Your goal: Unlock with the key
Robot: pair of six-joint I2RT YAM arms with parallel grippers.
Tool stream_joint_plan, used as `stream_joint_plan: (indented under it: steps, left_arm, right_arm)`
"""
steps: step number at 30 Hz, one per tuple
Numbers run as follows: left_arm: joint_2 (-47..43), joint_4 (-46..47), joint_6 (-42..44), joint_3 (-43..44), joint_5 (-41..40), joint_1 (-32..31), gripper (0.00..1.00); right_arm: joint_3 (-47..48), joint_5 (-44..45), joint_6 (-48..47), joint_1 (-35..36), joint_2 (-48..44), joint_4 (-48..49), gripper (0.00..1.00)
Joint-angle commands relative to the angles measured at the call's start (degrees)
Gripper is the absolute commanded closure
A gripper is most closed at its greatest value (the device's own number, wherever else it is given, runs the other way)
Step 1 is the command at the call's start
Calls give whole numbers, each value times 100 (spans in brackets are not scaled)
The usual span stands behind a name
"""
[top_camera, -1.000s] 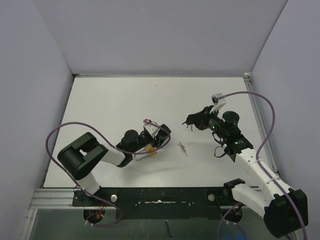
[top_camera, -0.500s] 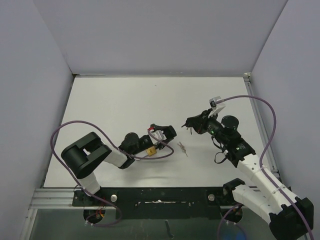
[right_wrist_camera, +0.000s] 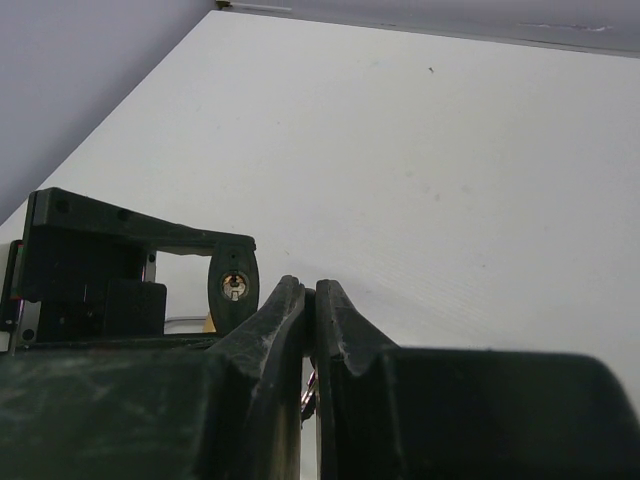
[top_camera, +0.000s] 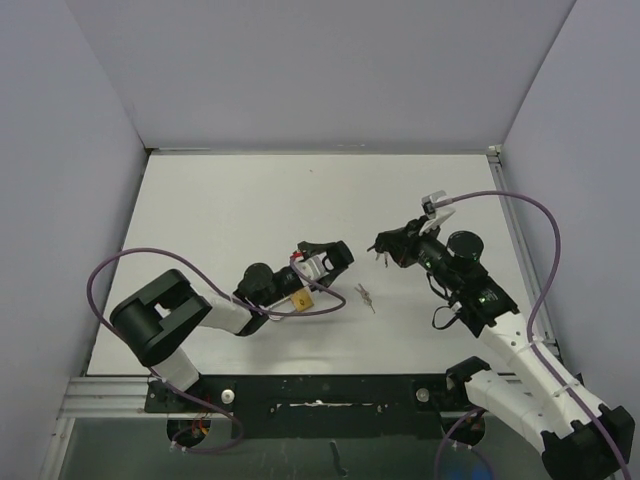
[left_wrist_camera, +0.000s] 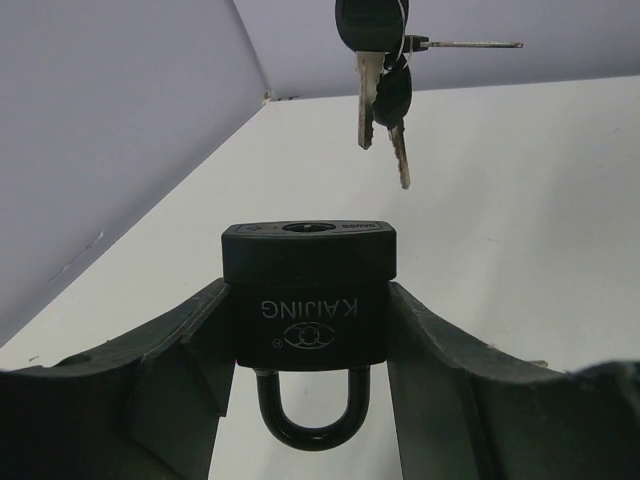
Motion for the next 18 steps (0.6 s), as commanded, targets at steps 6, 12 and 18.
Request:
stream_joint_plan:
  steps: [6,12,18]
  left_arm:
    - [-378,976,19,815,-68,149,100]
    - [-405,968,-720,1091,559,831,100]
    - [-310,949,-1163,1179,1656,1333,100]
  right_arm:
    - [887,229,-448,49,-128,-111,100]
    - [1278,257,-651,47,125,-255,100]
    - [1385,236,-815,52,379,-161,100]
